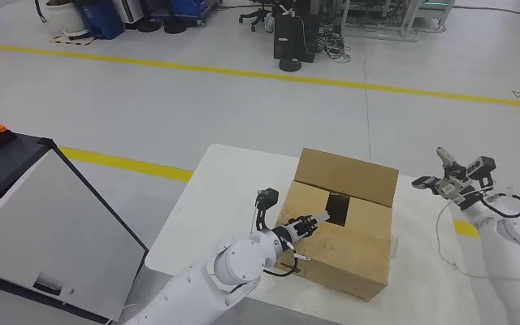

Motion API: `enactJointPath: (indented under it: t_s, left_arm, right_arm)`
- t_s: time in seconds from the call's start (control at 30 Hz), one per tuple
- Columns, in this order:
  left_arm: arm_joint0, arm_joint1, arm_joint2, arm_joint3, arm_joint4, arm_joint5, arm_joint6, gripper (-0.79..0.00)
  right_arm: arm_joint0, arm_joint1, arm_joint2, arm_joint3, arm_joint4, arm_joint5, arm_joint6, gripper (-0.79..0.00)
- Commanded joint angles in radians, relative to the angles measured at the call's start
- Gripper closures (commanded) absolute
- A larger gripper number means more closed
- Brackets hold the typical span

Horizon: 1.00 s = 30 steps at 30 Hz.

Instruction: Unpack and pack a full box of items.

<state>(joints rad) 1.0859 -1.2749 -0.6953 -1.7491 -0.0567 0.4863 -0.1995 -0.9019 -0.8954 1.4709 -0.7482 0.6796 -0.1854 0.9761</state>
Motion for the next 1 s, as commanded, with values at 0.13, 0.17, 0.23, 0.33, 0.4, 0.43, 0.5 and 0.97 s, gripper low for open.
enactJointPath:
  t_s: [0.13,0.17,0.23,0.33,0.4,0.43,0.5,0.97]
  left_arm:
    - [0.000,0.000,0.000,0.000,0.000,0.000,0.000,-0.785]
    - [0.000,0.000,0.000,0.000,0.000,0.000,0.000,-0.785]
    - [0.000,0.000,0.000,0.000,0.000,0.000,0.000,-0.785]
    - [0.000,0.000,0.000,0.000,0.000,0.000,0.000,-0.785]
    - [0.000,0.000,0.000,0.000,0.000,0.000,0.000,-0.785]
    - [0.000,0.000,0.000,0.000,0.000,0.000,0.000,-0.785]
    - [0.000,0.000,0.000,0.000,0.000,0.000,0.000,-0.785]
    - [0.000,0.000,0.000,0.000,0.000,0.000,0.000,-0.785]
  right_arm:
    - [0.090,-0.032,-0.074,0.111,-0.015,0.001,-0.006,-0.785]
    - [0.101,-0.038,-0.089,0.122,-0.025,-0.005,-0.008,-0.785]
    - [0.122,-0.050,-0.109,0.149,-0.027,-0.009,-0.007,-0.785]
    - [0.146,-0.062,-0.131,0.180,-0.023,-0.012,0.024,-0.785]
    - [0.159,-0.068,-0.136,0.199,-0.010,-0.009,0.061,-0.785]
    - [0.164,-0.070,-0.136,0.207,0.004,-0.001,0.092,-0.785]
    - [0.174,-0.070,-0.131,0.229,0.018,0.000,0.139,-0.785]
    - [0.176,-0.052,-0.083,0.292,0.079,0.028,0.423,-0.785]
